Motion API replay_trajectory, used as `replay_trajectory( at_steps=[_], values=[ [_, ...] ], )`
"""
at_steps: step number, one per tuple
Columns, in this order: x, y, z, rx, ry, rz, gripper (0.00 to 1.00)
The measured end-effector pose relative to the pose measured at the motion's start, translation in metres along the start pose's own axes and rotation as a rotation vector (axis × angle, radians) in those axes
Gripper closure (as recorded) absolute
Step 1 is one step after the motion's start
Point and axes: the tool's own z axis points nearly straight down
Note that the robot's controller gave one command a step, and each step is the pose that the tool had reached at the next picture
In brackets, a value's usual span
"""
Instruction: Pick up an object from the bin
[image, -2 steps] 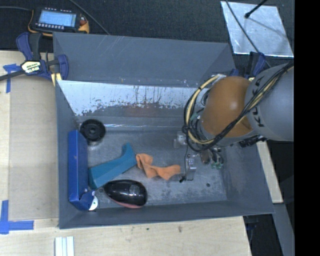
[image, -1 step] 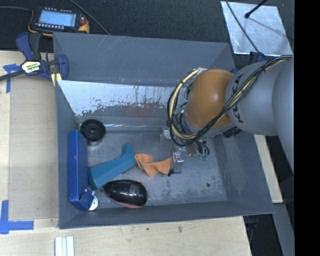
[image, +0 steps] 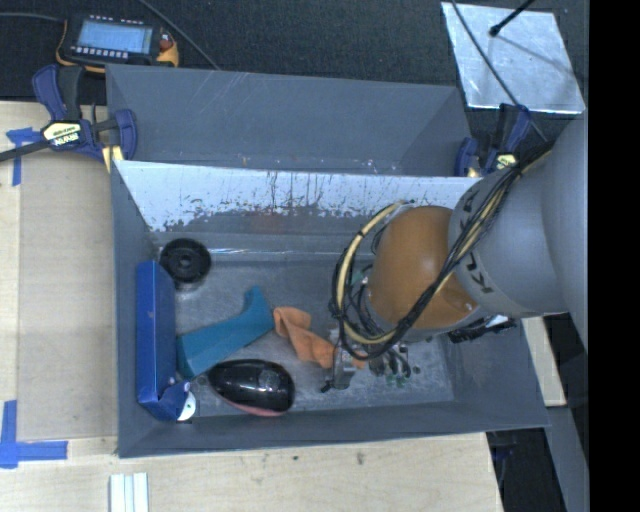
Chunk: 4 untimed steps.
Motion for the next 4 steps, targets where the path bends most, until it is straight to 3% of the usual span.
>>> replay_trajectory(
  at_steps=[1,2,3,4],
  values=[
    [0.000,0.000,0.000,0.000,0.000,0.000,1.00],
    [-0.002,0.000,-0.040,0.001,0.008,0.009,1.00],
    [-0.015,-0.008,-0.109,0.000,0.002,0.004,1.00],
    [-0.016,-0.004,-0.092,-0.001,-0.015,-0.002,1.00]
  ],
)
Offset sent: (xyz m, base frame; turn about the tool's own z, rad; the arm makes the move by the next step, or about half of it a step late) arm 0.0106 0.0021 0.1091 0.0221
